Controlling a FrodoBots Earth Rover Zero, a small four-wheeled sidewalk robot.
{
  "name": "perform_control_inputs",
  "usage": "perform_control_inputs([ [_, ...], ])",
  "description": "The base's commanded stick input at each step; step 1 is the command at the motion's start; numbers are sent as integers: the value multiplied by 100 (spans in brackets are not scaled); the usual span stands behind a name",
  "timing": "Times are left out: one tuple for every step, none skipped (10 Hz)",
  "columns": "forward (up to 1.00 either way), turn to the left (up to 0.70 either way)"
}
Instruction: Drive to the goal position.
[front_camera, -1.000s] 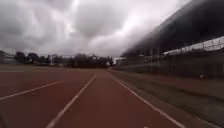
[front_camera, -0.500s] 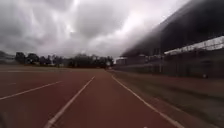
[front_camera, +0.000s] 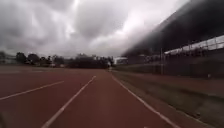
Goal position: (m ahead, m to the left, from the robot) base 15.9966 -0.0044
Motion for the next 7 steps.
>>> perform_control_inputs([
  [70,0],
  [70,0],
  [70,0],
  [70,0],
  [70,0],
  [70,0],
  [70,0],
])
